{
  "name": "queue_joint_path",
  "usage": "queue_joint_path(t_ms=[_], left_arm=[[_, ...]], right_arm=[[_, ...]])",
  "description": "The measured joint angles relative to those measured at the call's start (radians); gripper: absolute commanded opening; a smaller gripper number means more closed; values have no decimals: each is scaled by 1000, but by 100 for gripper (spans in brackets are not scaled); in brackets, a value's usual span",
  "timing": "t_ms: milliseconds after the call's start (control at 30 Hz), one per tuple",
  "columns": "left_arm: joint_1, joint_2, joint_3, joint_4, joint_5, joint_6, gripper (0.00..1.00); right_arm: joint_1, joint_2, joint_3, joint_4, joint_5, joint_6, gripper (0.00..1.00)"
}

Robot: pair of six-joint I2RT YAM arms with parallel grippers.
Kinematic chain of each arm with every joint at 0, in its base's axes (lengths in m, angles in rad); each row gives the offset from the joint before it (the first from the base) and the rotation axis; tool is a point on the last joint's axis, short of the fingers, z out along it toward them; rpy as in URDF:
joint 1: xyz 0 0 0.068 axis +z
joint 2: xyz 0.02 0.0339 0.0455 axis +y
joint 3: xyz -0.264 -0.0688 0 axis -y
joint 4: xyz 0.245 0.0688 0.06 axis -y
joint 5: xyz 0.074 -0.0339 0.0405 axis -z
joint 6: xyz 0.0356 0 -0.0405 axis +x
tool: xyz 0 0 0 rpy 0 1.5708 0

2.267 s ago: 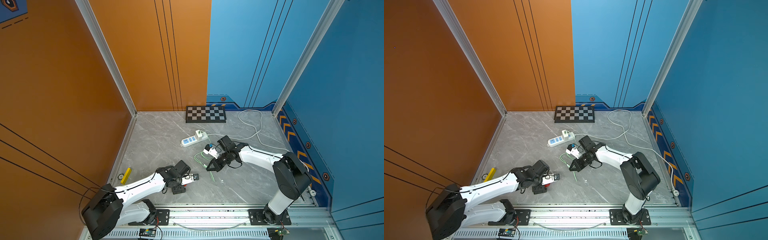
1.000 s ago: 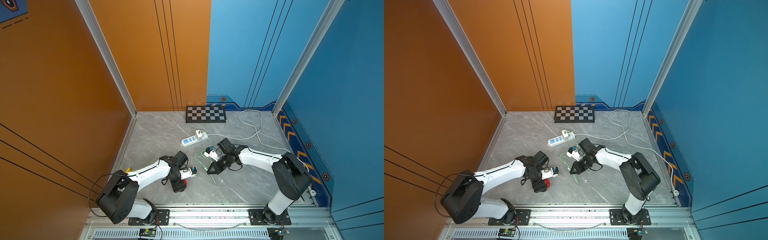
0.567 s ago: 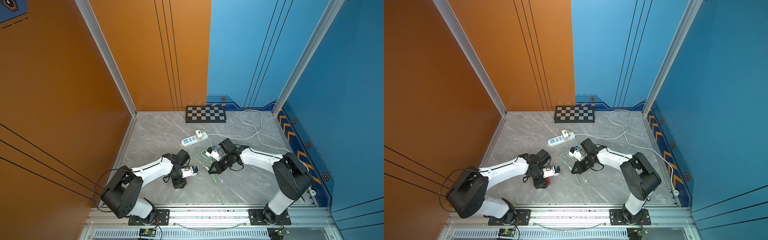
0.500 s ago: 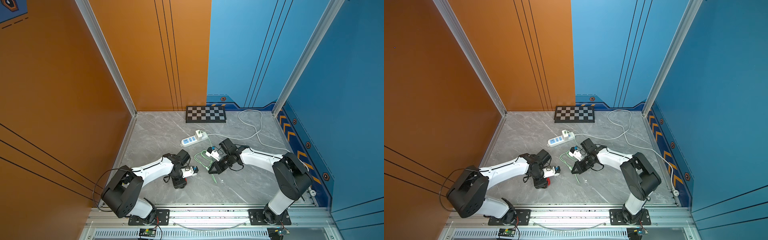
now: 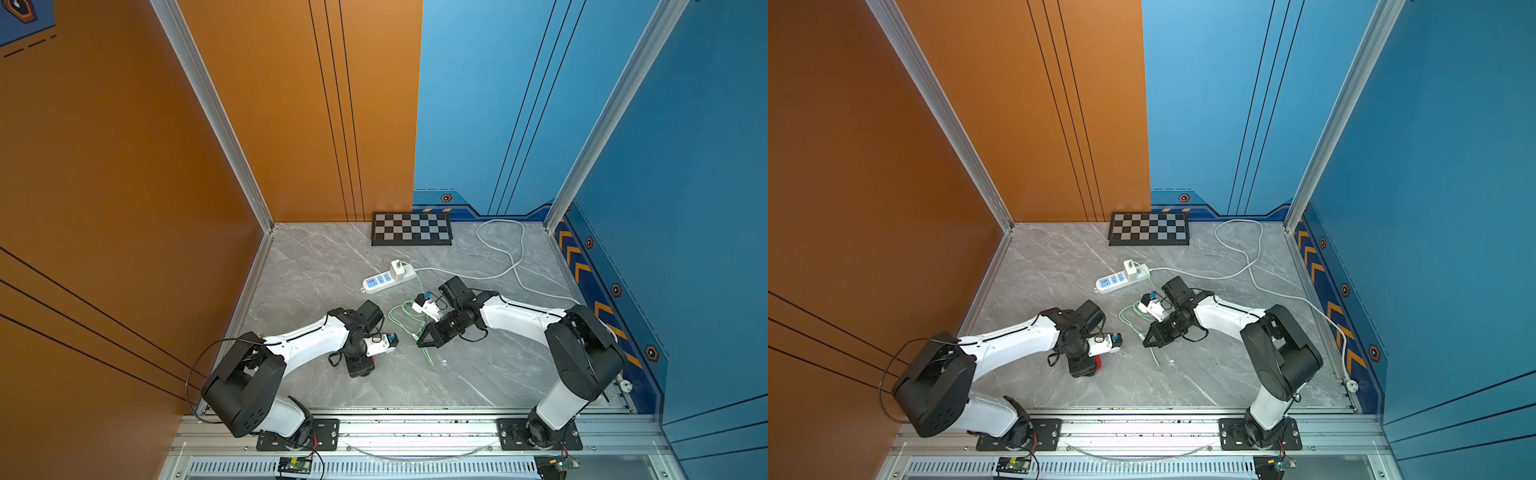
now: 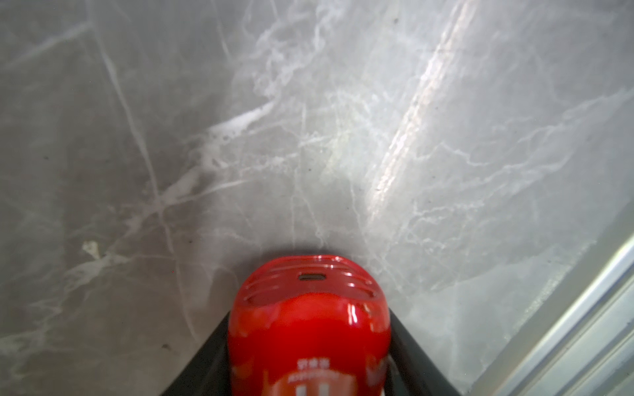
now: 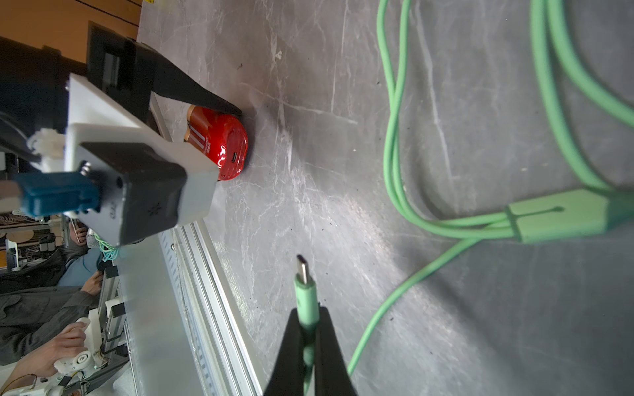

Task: Charge the electric shaver
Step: Pick up the electric shaver from the center of the board.

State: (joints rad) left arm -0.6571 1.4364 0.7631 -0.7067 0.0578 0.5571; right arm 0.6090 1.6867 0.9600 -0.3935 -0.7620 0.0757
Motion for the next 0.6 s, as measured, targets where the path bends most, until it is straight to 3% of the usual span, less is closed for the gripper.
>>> queue_joint_path(t_ms=[267, 600], left_arm=[[-37, -220, -88, 116, -62, 20, 0], [-106, -405, -146, 183, -85, 79, 0]], right_arm=[[29, 0, 16, -43, 0, -1, 0], [173, 68, 238, -206, -24, -63, 0]])
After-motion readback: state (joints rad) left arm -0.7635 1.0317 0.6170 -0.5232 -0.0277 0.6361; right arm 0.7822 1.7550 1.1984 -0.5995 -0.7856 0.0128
